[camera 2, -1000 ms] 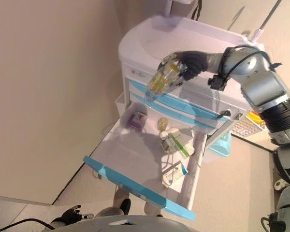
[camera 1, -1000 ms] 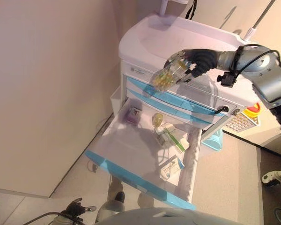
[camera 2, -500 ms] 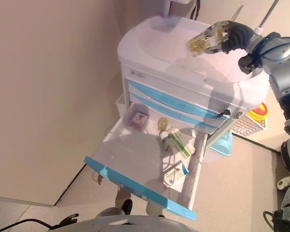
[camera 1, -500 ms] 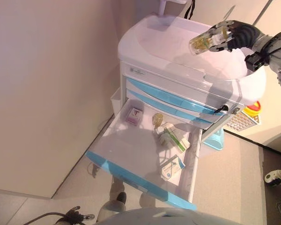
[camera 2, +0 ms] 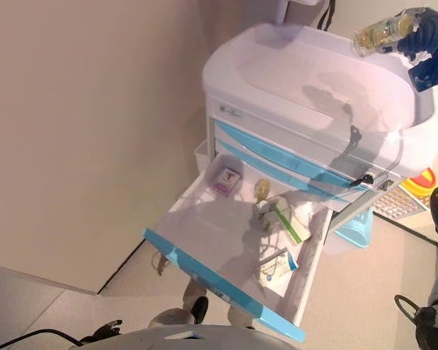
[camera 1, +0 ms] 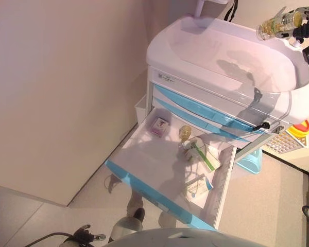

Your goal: Open the drawer and pick up the medicine

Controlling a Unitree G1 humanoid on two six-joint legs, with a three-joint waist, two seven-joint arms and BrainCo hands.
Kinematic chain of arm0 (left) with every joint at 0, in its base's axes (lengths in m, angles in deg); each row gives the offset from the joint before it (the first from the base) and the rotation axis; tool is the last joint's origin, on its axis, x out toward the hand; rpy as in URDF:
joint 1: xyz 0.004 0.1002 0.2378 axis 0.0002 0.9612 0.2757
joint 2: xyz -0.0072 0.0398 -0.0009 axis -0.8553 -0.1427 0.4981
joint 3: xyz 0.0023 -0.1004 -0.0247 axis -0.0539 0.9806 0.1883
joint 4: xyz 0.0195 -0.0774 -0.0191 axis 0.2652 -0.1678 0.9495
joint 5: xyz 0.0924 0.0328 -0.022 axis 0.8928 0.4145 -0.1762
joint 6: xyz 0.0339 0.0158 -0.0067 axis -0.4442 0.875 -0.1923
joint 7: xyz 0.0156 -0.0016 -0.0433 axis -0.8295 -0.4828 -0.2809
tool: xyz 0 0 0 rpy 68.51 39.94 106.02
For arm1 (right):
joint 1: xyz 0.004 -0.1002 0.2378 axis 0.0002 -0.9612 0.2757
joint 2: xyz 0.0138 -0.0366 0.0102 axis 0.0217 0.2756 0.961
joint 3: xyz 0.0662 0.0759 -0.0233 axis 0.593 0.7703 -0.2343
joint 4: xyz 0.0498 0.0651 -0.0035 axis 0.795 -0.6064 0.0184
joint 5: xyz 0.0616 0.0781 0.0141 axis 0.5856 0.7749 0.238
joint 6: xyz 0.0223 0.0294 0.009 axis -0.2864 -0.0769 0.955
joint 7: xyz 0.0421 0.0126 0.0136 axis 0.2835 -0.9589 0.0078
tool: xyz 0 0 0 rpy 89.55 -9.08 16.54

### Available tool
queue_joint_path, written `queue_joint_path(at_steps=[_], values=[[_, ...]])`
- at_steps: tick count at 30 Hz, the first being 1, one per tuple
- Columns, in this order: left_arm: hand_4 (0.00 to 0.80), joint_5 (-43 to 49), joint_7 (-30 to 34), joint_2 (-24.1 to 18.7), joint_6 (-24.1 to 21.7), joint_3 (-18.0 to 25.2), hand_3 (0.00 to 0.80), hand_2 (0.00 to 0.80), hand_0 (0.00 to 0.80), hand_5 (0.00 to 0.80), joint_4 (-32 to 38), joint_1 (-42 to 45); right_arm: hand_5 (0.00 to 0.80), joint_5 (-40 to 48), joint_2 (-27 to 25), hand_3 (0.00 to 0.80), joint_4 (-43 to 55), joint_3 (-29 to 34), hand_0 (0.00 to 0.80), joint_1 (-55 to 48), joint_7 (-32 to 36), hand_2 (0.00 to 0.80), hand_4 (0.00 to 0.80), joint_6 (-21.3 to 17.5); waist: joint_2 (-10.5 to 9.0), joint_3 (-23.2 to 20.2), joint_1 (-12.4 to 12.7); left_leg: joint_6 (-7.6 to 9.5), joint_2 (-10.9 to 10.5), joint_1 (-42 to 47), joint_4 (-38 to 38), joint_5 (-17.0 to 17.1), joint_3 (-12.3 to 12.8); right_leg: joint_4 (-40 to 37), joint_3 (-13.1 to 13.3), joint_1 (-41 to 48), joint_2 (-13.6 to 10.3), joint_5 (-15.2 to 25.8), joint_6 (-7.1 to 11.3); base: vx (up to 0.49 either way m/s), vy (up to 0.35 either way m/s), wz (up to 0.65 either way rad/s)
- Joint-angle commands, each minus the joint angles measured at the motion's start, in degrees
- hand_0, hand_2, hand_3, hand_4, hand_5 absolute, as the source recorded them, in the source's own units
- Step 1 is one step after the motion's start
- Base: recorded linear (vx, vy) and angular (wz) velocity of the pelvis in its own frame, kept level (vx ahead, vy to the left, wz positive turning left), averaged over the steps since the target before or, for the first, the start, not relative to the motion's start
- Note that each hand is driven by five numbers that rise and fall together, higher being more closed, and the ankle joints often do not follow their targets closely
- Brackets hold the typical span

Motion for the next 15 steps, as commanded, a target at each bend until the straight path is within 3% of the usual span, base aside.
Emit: queue_joint_path(at_steps=[1,8,15], values=[[0.000,-1.03,0.02,-2.94,-0.95,-2.64,0.000,0.000,0.000,0.000,-2.10,-0.29,0.800,-4.36,-4.44,0.800,-0.19,-6.60,0.800,11.16,-0.66,0.800,0.800,-0.61,-2.79,-0.89,1.78,-0.58,-1.48,0.97,0.67,-6.08,0.12,3.97,-0.30,0.04,-0.18,-2.28,0.99,0.029,-0.002,0.09],[0.000,-1.06,-0.11,-3.90,-1.29,-2.05,0.000,0.000,0.000,0.000,-0.83,0.37,0.800,-11.57,-5.75,0.800,-1.96,-12.05,0.800,13.05,5.17,0.800,0.800,0.74,-3.63,0.13,2.27,-0.49,-1.37,0.57,0.70,-6.00,0.02,4.24,-0.44,-0.39,-0.19,-2.37,0.97,0.025,-0.006,0.05],[0.000,-1.72,-0.21,-4.25,-1.36,-2.68,0.000,0.000,0.000,0.000,0.38,0.28,0.800,-15.60,-5.02,0.800,-2.72,-13.10,0.800,11.79,8.00,0.800,0.800,1.02,-3.71,1.18,2.66,-0.31,-1.32,0.07,0.85,-5.89,-0.09,4.50,-0.20,-0.98,-0.11,-2.43,0.85,0.005,-0.001,0.00]])
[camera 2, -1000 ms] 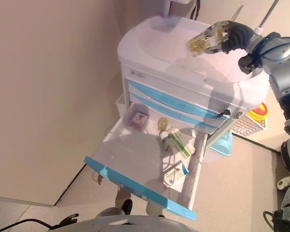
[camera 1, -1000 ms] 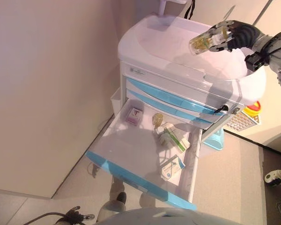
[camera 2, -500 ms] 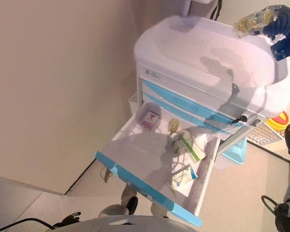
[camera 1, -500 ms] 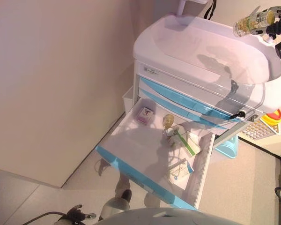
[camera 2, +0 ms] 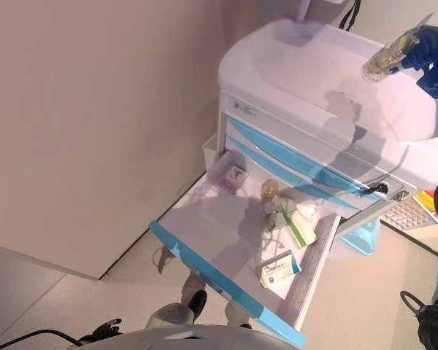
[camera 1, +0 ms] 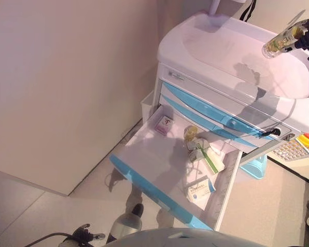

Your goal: Open the drawer and pick up the medicine

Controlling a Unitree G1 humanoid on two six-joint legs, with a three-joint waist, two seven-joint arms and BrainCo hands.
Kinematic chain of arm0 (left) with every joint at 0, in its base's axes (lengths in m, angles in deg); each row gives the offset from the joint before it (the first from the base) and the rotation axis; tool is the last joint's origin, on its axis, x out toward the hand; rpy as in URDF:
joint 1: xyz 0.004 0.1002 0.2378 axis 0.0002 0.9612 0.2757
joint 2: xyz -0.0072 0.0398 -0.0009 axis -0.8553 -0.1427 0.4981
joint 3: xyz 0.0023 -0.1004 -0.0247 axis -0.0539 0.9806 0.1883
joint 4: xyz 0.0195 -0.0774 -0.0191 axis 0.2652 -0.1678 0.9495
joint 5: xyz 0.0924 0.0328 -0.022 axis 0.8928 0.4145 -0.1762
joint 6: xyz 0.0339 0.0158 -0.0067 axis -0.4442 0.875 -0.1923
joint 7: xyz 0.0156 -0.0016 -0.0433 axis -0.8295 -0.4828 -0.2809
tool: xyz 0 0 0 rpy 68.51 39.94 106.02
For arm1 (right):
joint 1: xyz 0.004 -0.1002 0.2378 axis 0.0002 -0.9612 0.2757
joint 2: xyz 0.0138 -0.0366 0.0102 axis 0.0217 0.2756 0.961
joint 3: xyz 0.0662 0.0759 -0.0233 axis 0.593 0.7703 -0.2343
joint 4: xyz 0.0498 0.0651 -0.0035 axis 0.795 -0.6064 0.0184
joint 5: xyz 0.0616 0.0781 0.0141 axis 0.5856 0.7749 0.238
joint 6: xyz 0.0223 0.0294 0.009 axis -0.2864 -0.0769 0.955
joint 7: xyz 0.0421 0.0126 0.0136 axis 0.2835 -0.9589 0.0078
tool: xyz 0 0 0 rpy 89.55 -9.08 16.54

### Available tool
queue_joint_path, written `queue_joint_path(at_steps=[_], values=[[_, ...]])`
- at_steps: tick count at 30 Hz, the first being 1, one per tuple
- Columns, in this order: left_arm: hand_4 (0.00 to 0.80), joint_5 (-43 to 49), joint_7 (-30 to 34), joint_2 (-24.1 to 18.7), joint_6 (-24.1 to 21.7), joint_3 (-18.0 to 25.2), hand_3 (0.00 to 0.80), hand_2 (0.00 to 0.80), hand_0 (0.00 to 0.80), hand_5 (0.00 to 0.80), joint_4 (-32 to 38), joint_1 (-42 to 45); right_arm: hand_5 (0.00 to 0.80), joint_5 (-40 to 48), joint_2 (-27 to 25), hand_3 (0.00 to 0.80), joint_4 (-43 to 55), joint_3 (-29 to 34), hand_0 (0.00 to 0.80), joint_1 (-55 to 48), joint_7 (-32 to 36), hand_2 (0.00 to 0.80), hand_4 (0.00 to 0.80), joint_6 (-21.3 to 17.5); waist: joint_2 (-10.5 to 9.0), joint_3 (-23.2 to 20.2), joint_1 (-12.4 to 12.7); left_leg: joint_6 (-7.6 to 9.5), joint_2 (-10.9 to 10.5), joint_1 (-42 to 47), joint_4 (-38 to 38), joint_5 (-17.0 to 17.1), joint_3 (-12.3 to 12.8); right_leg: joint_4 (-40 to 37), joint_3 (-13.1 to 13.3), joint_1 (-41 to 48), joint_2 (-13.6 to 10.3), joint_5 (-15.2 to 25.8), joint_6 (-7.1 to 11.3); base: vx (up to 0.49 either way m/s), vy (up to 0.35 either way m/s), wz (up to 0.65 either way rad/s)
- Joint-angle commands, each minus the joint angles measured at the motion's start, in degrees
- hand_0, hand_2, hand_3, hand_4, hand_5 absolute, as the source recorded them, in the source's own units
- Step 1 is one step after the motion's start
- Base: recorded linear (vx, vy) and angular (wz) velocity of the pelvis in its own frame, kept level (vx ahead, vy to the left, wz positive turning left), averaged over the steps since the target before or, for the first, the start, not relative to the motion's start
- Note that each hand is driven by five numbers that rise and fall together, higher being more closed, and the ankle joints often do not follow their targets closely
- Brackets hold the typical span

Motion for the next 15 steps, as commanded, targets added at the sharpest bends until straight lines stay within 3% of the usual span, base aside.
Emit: queue_joint_path(at_steps=[1,15], values=[[0.000,-1.66,-0.17,-3.63,-1.49,-2.63,0.000,0.000,0.000,0.000,0.11,0.03,0.800,-2.68,-4.00,0.800,0.31,-4.84,0.800,7.23,-0.17,0.800,0.800,-0.44,-1.42,0.03,1.29,-0.35,-1.18,0.96,0.88,-6.31,0.85,4.55,0.82,-0.49,-0.15,-2.39,0.77,0.000,0.000,0.00],[0.000,-2.74,0.00,-5.21,-2.17,-3.27,0.000,0.000,0.000,0.000,2.56,-0.83,0.800,-4.44,-2.20,0.800,-0.40,-3.23,0.800,3.40,2.50,0.800,0.800,1.01,-0.90,4.05,2.51,-0.18,-1.12,-1.17,1.08,-5.58,0.06,5.01,0.45,-2.40,-0.15,-2.24,0.56,0.000,0.000,0.00]])
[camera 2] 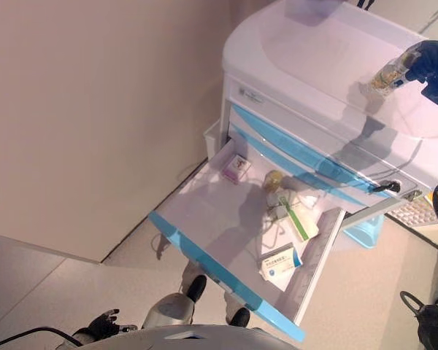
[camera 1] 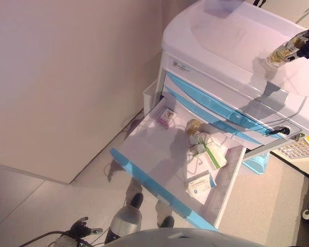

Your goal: Open the drawer and pick up the medicine

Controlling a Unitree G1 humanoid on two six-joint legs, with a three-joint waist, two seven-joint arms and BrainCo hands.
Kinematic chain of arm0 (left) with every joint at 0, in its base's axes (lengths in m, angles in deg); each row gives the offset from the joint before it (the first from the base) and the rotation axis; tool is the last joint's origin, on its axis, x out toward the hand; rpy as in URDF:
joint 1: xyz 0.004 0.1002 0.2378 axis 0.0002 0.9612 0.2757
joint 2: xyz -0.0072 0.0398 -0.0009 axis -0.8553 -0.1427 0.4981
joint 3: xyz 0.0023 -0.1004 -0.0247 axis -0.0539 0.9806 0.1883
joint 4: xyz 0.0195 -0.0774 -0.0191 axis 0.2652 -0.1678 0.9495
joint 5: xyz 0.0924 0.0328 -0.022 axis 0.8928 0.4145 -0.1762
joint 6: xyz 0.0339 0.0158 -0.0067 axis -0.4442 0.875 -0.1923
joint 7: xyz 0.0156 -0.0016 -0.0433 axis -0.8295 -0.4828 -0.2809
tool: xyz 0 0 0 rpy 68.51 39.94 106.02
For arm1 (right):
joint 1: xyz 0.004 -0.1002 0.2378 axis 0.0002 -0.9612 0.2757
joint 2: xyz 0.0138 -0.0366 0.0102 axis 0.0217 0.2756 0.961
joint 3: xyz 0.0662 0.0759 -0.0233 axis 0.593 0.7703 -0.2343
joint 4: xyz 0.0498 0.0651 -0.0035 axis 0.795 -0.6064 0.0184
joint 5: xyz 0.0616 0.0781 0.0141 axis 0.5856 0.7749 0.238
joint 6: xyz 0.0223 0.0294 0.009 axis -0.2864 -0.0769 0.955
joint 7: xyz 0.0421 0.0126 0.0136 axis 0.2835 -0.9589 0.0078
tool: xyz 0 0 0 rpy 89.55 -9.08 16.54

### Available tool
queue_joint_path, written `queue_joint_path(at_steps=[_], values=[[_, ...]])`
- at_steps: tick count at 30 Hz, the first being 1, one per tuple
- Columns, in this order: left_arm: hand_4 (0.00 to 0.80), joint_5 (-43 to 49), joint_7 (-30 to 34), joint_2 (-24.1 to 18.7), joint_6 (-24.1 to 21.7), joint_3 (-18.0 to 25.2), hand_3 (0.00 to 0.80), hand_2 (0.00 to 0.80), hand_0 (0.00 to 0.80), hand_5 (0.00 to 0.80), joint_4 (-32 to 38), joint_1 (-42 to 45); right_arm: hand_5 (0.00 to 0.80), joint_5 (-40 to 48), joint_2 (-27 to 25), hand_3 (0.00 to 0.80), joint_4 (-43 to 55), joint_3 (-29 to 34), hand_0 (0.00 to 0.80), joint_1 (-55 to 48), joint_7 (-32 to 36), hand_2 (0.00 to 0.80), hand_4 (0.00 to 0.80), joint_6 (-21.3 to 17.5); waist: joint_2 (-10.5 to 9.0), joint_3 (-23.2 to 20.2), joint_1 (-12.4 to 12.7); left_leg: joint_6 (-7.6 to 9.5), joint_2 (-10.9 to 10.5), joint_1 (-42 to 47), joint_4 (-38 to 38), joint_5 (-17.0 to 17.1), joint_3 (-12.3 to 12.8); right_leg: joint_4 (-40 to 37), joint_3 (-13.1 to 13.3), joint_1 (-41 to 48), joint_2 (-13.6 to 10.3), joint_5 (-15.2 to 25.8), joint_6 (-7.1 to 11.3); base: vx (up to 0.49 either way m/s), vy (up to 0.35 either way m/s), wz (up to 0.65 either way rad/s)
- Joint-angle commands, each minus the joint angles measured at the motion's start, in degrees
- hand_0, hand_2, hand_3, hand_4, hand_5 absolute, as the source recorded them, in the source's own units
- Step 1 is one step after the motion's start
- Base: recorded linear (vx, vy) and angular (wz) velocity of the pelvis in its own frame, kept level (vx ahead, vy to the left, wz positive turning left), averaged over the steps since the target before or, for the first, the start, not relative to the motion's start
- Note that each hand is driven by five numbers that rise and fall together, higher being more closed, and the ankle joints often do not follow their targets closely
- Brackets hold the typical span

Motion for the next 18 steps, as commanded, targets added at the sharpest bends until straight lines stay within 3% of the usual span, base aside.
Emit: queue_joint_path(at_steps=[1,12,13,15,18], values=[[0.000,-2.47,0.01,-3.21,-1.00,-1.82,0.000,0.000,0.000,0.000,0.28,-0.05,0.800,-1.51,-2.24,0.800,2.09,-3.08,0.800,3.39,-0.13,0.800,0.800,0.27,-0.98,0.13,1.24,-0.40,-1.07,-0.33,0.80,-5.79,0.53,5.07,0.87,-1.95,-0.17,-2.29,0.65,-0.024,-0.017,0.04],[0.000,-2.72,0.30,-3.92,-1.42,-1.70,0.000,0.000,0.000,0.000,1.85,-0.22,0.800,-1.84,-2.35,0.800,1.16,-2.93,0.800,2.61,1.75,0.800,0.800,-0.15,-0.61,1.54,1.45,-0.62,-0.92,-1.42,0.64,-5.09,0.27,5.25,0.54,-2.98,-0.26,-2.06,0.66,-0.010,-0.004,0.01],[0.000,-2.73,0.29,-3.96,-1.37,-1.74,0.000,0.000,0.000,0.000,2.00,-0.20,0.759,-1.89,-2.40,0.759,1.19,-2.94,0.759,2.58,1.95,0.759,0.759,-0.15,-0.63,1.60,1.45,-0.64,-0.89,-1.44,0.65,-5.10,0.31,5.26,0.52,-3.03,-0.28,-2.05,0.67,0.000,0.000,0.00],[0.000,-2.86,0.36,-4.06,-1.41,-1.86,0.000,0.000,0.000,0.000,2.14,-0.24,0.000,-1.76,-2.32,0.000,1.17,-3.20,0.000,2.50,1.85,0.000,0.000,-0.40,-0.62,1.75,1.42,-0.64,-0.84,-1.58,0.65,-4.99,0.38,5.28,0.58,-3.16,-0.26,-1.97,0.65,0.000,0.000,0.00],[0.000,-2.87,0.29,-4.02,-1.55,-1.94,0.000,0.000,0.000,0.000,2.13,-0.20,0.000,-1.33,-2.03,0.000,1.17,-3.31,0.000,2.56,1.08,0.000,0.000,-0.18,-0.59,1.86,1.43,-0.73,-0.76,-1.51,0.59,-4.90,0.48,5.28,0.59,-3.13,-0.24,-1.87,0.71,0.000,0.000,0.00]])
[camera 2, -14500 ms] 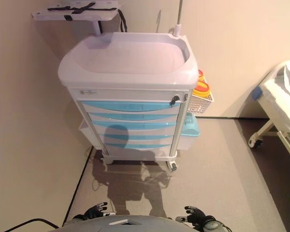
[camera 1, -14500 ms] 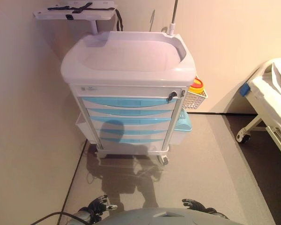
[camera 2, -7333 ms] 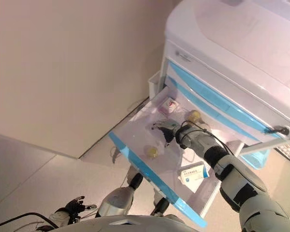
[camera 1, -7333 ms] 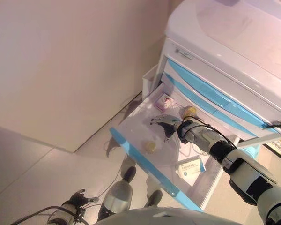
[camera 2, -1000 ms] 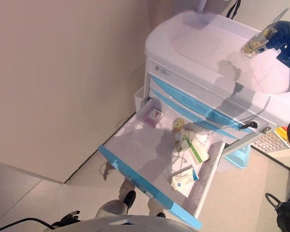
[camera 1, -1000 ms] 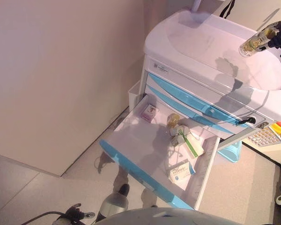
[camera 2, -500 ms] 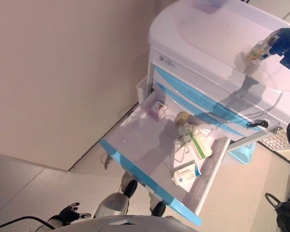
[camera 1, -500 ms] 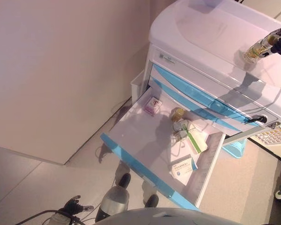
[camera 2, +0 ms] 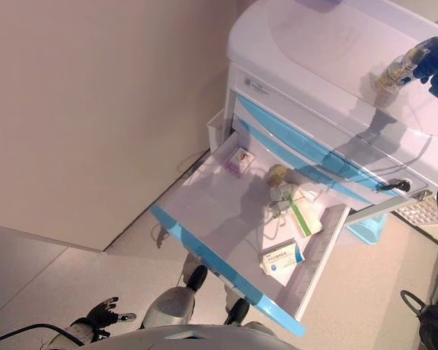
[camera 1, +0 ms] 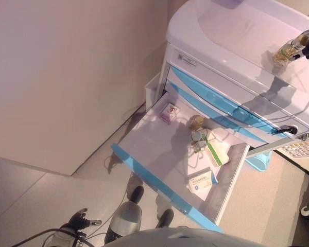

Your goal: Open the drawer and pick up the medicine

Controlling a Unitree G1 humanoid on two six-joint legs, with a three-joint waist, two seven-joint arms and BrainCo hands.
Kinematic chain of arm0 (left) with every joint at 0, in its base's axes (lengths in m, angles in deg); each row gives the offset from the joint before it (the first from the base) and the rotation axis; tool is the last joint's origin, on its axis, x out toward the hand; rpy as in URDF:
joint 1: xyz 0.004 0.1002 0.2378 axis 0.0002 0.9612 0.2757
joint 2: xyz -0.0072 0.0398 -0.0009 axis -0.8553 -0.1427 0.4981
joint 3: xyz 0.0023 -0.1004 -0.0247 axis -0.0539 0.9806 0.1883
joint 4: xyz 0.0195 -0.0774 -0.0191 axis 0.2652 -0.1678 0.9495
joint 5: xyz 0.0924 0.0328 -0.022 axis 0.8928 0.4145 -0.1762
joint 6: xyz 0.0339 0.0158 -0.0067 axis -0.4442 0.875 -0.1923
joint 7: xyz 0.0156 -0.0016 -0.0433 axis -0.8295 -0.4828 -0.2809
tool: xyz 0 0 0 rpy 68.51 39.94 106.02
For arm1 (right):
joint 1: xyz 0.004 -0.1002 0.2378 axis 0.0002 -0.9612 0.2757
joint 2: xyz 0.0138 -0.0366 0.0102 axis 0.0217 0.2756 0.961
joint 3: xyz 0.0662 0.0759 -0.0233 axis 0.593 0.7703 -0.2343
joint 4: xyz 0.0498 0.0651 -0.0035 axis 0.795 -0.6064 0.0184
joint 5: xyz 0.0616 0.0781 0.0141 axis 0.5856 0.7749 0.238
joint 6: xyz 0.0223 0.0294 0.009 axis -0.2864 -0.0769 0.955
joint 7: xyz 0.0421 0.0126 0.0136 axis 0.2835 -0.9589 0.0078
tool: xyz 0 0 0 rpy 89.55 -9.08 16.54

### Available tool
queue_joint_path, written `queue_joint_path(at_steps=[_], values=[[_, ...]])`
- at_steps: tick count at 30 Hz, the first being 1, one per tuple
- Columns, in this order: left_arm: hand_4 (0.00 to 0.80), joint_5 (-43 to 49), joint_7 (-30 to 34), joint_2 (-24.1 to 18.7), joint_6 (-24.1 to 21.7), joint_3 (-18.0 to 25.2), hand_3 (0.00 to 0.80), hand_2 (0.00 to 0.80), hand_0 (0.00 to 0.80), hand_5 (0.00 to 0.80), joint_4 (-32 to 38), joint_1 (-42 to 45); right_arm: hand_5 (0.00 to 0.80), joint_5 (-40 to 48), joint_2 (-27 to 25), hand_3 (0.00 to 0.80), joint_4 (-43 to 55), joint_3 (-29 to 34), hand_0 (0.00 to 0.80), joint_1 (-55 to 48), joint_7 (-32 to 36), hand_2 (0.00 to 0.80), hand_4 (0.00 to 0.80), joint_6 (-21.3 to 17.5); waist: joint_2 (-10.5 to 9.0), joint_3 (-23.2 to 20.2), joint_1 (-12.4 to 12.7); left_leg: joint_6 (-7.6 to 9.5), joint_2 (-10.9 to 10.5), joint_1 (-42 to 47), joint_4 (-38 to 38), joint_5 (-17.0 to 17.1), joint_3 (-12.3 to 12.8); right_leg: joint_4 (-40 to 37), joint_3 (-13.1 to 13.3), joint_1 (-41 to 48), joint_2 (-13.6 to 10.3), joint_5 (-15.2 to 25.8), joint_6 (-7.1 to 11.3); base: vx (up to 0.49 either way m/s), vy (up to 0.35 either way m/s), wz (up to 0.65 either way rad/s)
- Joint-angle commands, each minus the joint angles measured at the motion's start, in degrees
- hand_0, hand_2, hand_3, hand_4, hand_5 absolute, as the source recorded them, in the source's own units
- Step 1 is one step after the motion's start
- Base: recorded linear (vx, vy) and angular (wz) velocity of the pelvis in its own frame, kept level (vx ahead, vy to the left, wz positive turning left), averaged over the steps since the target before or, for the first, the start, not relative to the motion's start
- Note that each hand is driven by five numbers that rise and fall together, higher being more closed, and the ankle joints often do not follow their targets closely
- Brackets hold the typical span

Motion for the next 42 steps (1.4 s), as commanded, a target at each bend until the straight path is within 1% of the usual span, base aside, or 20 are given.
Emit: queue_joint_path(at_steps=[1,8,20,26,29,37,42], values=[[0.000,-1.14,0.19,-2.40,-1.43,-1.51,0.000,0.000,0.000,0.000,-0.10,0.66,0.000,-1.03,-0.99,0.000,1.32,-4.66,0.000,2.34,-0.31,0.000,0.000,-0.35,-0.34,0.70,1.02,-0.24,-0.76,0.32,0.27,-4.76,0.99,5.27,0.84,-1.51,-0.23,-1.80,0.64,0.000,0.000,0.00],[0.000,-0.97,0.18,-2.39,-1.40,-1.36,0.000,0.000,0.000,0.000,0.06,1.10,0.000,-0.13,-1.19,0.000,1.45,-4.46,0.000,3.29,-2.19,0.000,0.000,-0.59,-0.34,0.47,0.95,-0.27,-0.68,0.63,0.24,-4.88,1.42,5.24,0.72,-1.27,-0.39,-1.76,0.77,0.000,0.000,0.00],[0.000,-0.48,0.54,-2.26,-1.23,-1.13,0.000,0.000,0.000,0.000,0.02,1.29,0.000,1.15,-2.10,0.000,1.53,-4.02,0.000,4.07,-5.58,0.000,0.000,-1.42,-0.40,-0.59,0.43,-0.12,-0.77,1.46,0.19,-5.29,2.01,5.15,1.28,-0.75,-0.54,-1.62,1.12,0.000,0.000,0.00],[0.000,-0.24,0.38,-1.88,-1.15,-1.09,0.000,0.000,0.000,0.000,-0.55,1.53,0.000,4.65,-2.61,0.000,2.15,-3.01,0.000,4.26,-9.76,0.000,0.000,-3.25,-0.37,-1.65,-0.03,-0.09,-0.81,2.22,0.00,-5.53,2.43,4.67,1.64,-0.21,-0.57,-1.35,1.43,0.003,0.004,-0.04],[0.000,-0.05,0.43,-1.61,-1.01,-1.08,0.000,0.000,0.000,0.000,-1.07,1.44,0.000,4.67,-2.67,0.000,2.12,-1.98,0.000,4.07,-12.11,0.000,0.000,-4.36,-0.27,-2.25,-0.24,-0.06,-0.81,2.54,0.04,-5.76,2.78,4.57,1.83,0.02,-0.59,-1.33,1.55,0.006,0.006,-0.05],[0.000,0.59,0.53,-1.28,-0.79,-1.19,0.000,0.000,0.000,0.000,-1.98,1.57,0.000,4.83,-4.15,0.000,1.62,-1.90,0.000,4.36,-14.89,0.000,0.000,-5.81,-0.23,-3.69,-1.01,0.11,-0.79,3.44,0.01,-6.31,3.54,4.46,2.53,0.51,-0.67,-1.31,1.80,-0.003,0.006,-0.04],[0.000,1.61,0.98,-1.39,-0.13,-1.41,0.000,0.000,0.000,0.000,-2.24,1.55,0.000,7.77,-5.34,0.000,3.29,-1.50,0.000,4.21,-15.60,0.000,0.000,-6.82,-0.17,-4.43,-2.23,0.42,-0.83,4.16,0.03,-6.89,4.61,4.47,3.61,0.56,-0.71,-1.12,2.02,-0.030,-0.002,-0.04]])
